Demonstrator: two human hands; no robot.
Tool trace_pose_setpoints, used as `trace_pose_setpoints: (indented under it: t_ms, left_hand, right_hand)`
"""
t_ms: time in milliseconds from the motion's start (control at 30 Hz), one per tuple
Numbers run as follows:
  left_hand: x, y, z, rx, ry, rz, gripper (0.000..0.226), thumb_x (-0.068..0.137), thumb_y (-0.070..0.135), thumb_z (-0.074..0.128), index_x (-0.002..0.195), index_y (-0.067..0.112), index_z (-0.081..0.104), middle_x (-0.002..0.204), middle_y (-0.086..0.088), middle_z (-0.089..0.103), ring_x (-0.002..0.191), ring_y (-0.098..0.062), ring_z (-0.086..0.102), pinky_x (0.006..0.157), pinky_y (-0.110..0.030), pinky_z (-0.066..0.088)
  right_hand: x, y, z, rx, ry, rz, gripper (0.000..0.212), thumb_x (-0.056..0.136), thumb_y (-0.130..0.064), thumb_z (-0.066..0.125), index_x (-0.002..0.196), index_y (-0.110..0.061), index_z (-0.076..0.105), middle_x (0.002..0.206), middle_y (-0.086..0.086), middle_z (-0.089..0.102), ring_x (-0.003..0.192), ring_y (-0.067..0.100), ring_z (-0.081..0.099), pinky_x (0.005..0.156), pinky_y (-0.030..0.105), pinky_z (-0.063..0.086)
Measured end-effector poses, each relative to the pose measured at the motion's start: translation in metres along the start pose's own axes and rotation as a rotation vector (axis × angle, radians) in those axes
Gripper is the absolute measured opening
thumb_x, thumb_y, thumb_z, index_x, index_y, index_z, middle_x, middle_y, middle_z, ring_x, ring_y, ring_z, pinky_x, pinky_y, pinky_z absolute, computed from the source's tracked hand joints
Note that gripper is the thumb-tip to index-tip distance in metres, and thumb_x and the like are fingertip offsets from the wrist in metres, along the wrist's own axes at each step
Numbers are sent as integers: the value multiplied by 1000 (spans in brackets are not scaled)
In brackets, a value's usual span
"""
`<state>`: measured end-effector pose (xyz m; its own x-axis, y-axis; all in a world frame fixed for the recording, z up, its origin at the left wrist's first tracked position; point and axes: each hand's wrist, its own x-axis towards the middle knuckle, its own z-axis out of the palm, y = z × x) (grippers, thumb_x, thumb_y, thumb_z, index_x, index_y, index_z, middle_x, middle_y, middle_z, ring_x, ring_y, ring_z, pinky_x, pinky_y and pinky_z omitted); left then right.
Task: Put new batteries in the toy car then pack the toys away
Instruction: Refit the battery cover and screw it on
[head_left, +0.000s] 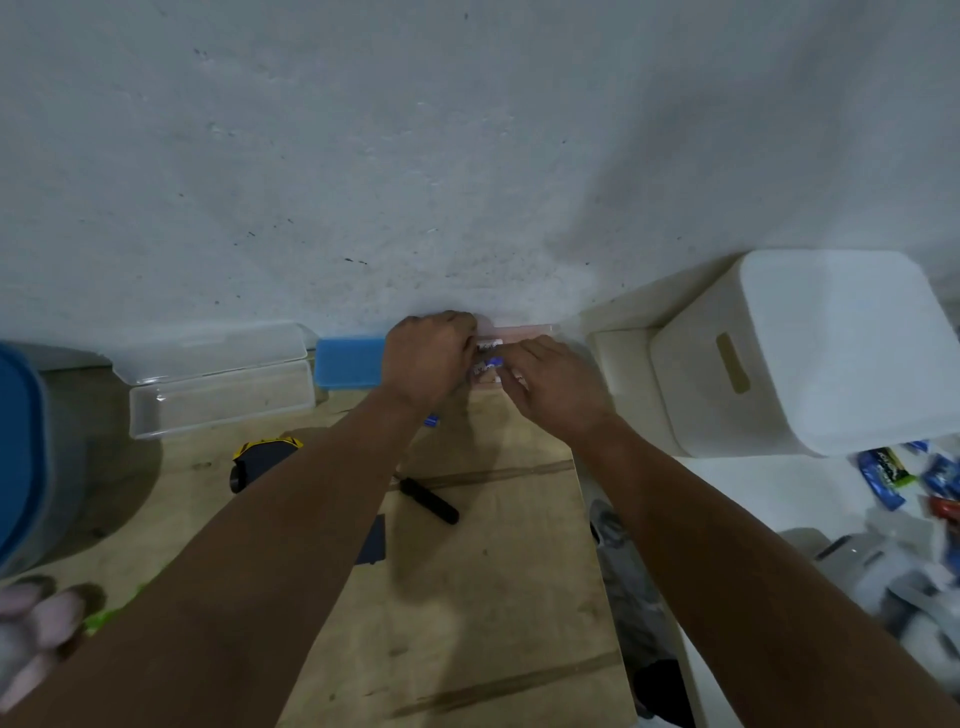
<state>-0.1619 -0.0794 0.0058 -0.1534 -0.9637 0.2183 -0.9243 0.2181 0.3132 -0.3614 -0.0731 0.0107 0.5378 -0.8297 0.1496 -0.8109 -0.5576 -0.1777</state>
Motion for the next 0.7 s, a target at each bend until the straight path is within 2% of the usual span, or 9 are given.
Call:
trace_pose_setpoints:
  t_ms: [167,233,300,367,433,500,567,700]
  left_hand:
    - [-6,0,-2,13,-68,13,20,82,23,76,100,14,77,94,-7,78,78,-31,73,68,-37,56]
    - [-10,0,-2,33,-44,55,24,84,25,72,104,13,77,98,-9,78,82,-33,73,71,-39,54]
    - [-16,4,-5,44,-26,108,36,90,35,53,103,11,77,98,-11,78,83,-35,72,76,-41,54]
    - [-23,9,-9,64,-27,140,50,91,39,38,98,9,77,97,-13,77,83,-37,71,80,-44,53]
    - [-28,9,-7,101,-79,142,45,96,37,41,101,10,77,103,-12,76,91,-37,71,87,-45,51]
    - [-31,8,-1,145,-132,134,35,102,39,53,114,14,75,115,-9,75,104,-33,69,96,-46,49]
    - [-33,7,4,170,-189,132,38,103,43,55,124,18,73,127,-6,72,117,-30,64,103,-46,45]
    - [-32,8,4,146,-211,137,44,102,46,50,132,19,69,135,-6,68,125,-31,59,107,-46,41]
  right_hand:
    - [-9,-6,-11,47,93,193,45,99,-37,56,140,-19,55,96,0,68,88,19,61,73,34,52]
    - [-12,-4,-7,-6,107,209,38,99,-36,57,131,-16,64,98,4,67,88,24,60,72,40,54]
    - [-16,-3,-4,-67,114,204,32,98,-34,58,119,-15,71,101,7,64,89,29,58,71,44,52]
    - [-22,-6,-4,-135,87,197,27,95,-33,61,113,-16,73,104,7,62,92,29,57,74,40,50]
    - [-27,-10,-2,-182,36,190,27,95,-35,60,110,-18,74,113,6,64,101,30,58,80,40,47]
    - [-31,-14,3,-150,-27,198,36,96,-38,49,113,-18,73,124,8,63,113,31,58,88,44,50]
    - [-32,-17,10,-94,-65,201,45,95,-39,41,118,-16,71,131,12,62,120,32,57,93,48,52]
    - [-35,-21,11,-51,-95,207,40,95,-31,53,125,-10,67,134,16,60,124,33,56,95,47,53]
